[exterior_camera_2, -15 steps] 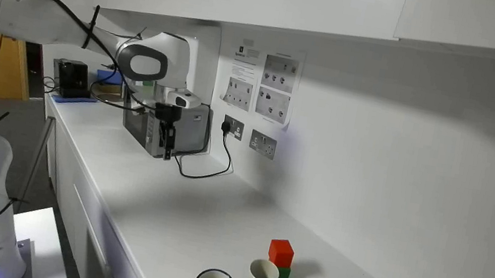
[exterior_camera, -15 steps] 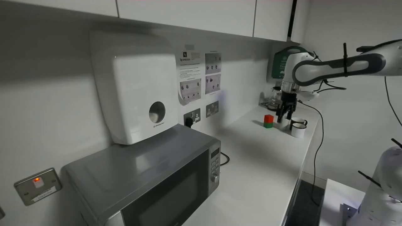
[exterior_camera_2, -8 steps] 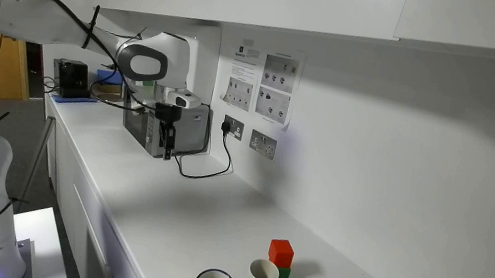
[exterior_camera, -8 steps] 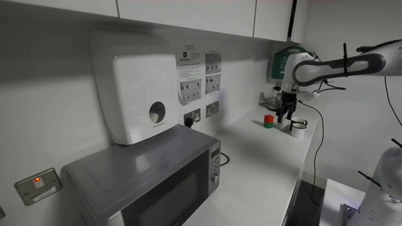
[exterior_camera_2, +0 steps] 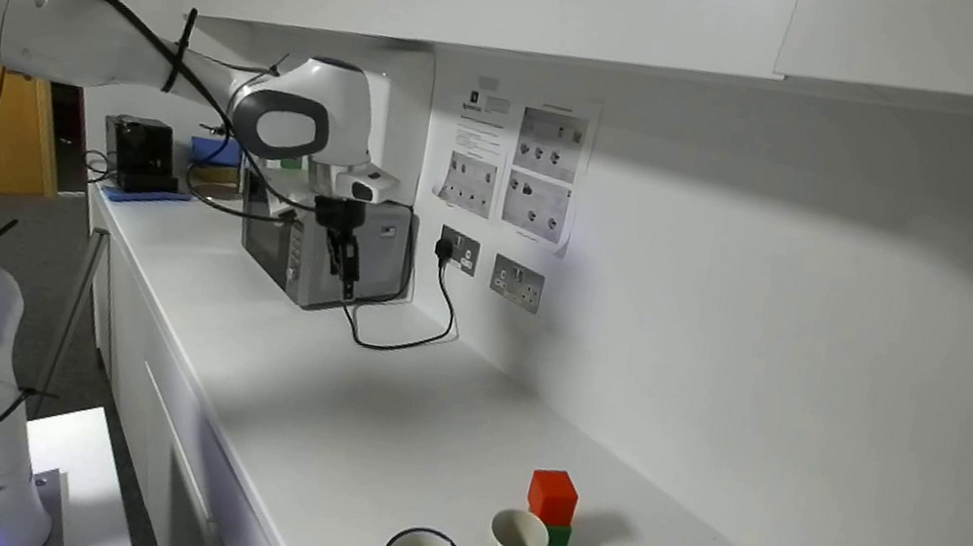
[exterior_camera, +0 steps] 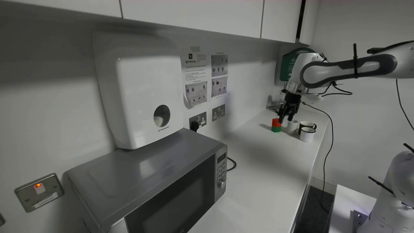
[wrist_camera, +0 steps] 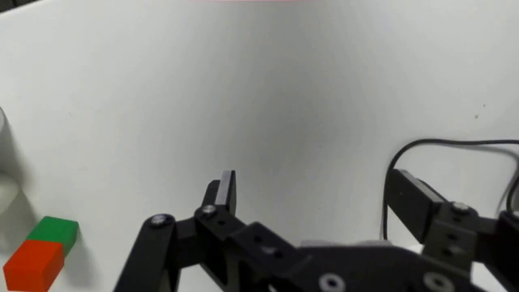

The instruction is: Flip the switch of the socket on the right

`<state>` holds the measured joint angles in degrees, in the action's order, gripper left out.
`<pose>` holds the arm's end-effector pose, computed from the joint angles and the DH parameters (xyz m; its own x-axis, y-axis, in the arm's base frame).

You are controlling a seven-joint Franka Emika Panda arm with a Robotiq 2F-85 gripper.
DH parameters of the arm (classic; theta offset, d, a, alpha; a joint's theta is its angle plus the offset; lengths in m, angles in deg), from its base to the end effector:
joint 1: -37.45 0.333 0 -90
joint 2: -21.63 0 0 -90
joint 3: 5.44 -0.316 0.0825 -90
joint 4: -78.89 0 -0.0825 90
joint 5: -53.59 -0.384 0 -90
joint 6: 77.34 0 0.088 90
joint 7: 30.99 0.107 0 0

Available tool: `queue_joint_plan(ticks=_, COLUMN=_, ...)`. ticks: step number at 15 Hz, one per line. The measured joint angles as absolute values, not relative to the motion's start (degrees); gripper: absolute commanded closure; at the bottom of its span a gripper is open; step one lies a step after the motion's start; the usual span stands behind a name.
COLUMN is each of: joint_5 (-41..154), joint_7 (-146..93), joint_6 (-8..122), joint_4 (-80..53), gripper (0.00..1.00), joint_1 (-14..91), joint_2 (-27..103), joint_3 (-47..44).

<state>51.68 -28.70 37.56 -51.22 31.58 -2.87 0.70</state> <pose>0.4304 -0.0945 0.5385 0.9543 -0.2556 0.1551 -0.2453 -0.9659 -0.0826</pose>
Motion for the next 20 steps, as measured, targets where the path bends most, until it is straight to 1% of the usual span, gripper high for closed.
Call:
queue_joint_plan(ticks=5, joint_5=47.1, joint_7=-30.3, joint_6=48.2, joint_4=-50.8, gripper=0.0, joint_1=35.0, joint_2=-0.6, joint_3=0.2)
queue_joint_plan(ticks=12, joint_5=45.6, joint_7=-39.2, joint_6=63.2, joint_4=-47.5, gripper=0.0, joint_1=38.9, joint_2=7.3, joint_3=0.0)
queue_joint_plan(ticks=16, joint_5=45.3, joint_7=-41.0, joint_6=67.1, joint_4=-43.7, gripper=0.0, joint_1=39.6, joint_2=12.3, joint_3=-0.2)
queue_joint_plan(ticks=20, joint_5=44.1, joint_7=-41.5, joint_6=67.6, joint_4=-39.3, gripper=0.0, joint_1=39.6, joint_2=16.2, joint_3=-0.5)
